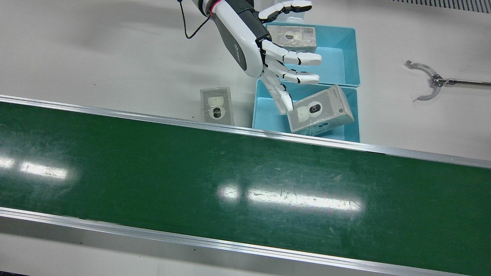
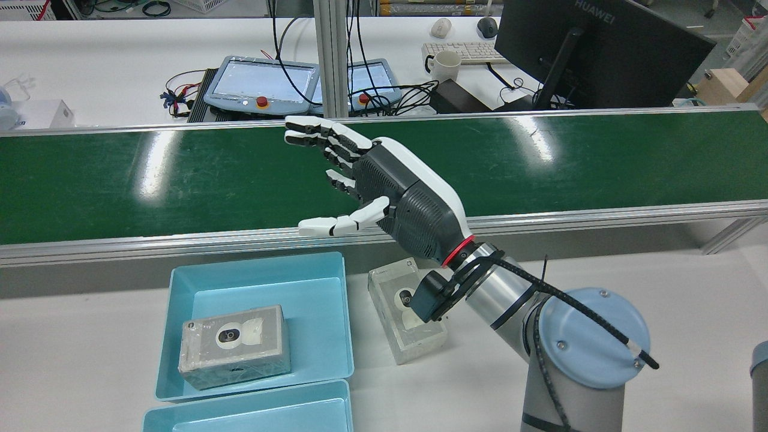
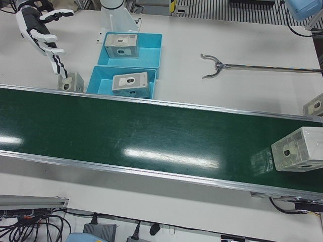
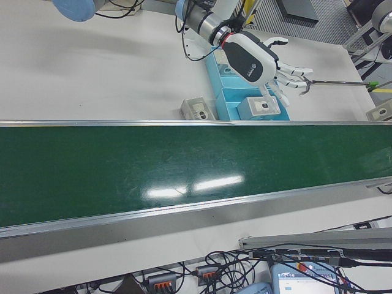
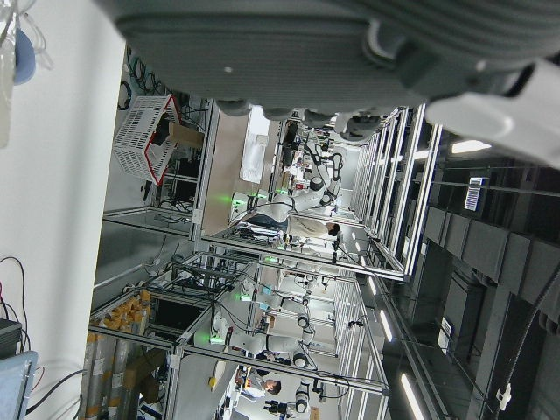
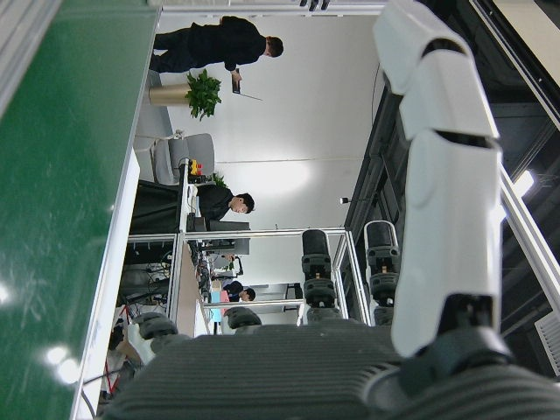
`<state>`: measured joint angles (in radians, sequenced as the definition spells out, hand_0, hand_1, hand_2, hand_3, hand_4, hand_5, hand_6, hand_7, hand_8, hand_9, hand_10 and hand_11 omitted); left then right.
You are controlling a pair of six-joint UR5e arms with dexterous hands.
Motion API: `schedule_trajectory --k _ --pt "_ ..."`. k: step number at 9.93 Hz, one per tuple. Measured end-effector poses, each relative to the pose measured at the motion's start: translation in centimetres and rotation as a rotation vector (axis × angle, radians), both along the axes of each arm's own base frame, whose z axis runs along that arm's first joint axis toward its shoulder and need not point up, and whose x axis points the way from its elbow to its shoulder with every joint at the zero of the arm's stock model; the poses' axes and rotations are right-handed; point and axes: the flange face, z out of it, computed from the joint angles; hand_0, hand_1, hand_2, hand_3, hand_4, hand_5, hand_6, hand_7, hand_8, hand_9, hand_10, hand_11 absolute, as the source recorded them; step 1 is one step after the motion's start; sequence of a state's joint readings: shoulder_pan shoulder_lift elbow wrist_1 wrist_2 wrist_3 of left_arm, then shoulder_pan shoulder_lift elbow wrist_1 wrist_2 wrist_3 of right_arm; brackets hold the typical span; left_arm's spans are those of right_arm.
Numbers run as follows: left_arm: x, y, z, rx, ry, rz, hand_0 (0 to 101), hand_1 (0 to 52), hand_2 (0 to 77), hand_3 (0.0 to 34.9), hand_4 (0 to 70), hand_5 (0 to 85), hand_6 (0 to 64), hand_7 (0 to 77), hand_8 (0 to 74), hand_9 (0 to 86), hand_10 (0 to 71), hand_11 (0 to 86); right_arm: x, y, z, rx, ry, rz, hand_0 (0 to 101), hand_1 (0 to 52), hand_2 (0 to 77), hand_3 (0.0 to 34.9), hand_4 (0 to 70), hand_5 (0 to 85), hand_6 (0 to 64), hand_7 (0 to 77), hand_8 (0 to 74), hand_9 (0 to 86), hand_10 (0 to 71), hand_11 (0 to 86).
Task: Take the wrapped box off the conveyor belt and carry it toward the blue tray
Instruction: 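Move the right hand over the conveyor belt, fingers open, facing upstream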
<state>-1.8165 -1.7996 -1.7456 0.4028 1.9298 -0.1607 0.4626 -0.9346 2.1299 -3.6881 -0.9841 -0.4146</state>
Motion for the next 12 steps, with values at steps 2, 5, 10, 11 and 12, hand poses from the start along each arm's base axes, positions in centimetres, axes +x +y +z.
schedule_trajectory --k 2,5,10,11,12 --pt "0.0 0.0 0.0 0.0 0.0 0.0 0 0.0 0.5 0.0 0.0 0.5 0.0 0.5 0.5 0.5 0.0 0.0 4.5 -3.0 2.6 -0.001 0.047 0.061 48 17.5 21.8 30.1 13.1 18.5 0.5 21.3 0.0 1.6 1.1 2.2" --pt "0.0 0.0 0.0 0.0 0.0 0.0 0 0.0 0.5 0.0 0.0 1.1 0.0 0.5 0.5 0.5 0.5 0.0 10.3 -5.9 7.4 -0.049 0.104 0.128 47 19.1 24.0 30.1 10.9 19.1 0.5 19.6 0.0 2.2 1.1 3.3" --pt "0.0 0.0 0.0 0.0 0.0 0.0 0 0.0 0.5 0.0 0.0 0.5 0.0 0.5 0.5 0.0 0.0 0.0 13.9 -7.4 11.2 -0.111 0.128 0.171 46 15.3 19.6 30.5 4.4 20.2 0.5 18.0 0.0 2.7 2.7 4.4" --pt "0.0 0.0 0.0 0.0 0.0 0.0 0 0.0 1.1 0.0 0.0 0.5 0.0 0.5 0.0 0.5 0.5 0.0 14.1 -7.6 11.7 -0.12 0.132 0.174 46 12.0 20.2 30.5 6.0 20.2 0.5 18.0 0.0 2.7 2.7 4.4" --pt "0.0 0.0 0.0 0.0 0.0 0.0 0 0.0 1.1 0.0 0.0 0.5 0.0 0.5 0.0 0.5 0.5 0.0 14.1 -7.8 12.0 -0.126 0.135 0.175 46 14.2 18.5 30.5 6.0 20.7 0.5 18.0 0.0 2.7 2.7 4.4"
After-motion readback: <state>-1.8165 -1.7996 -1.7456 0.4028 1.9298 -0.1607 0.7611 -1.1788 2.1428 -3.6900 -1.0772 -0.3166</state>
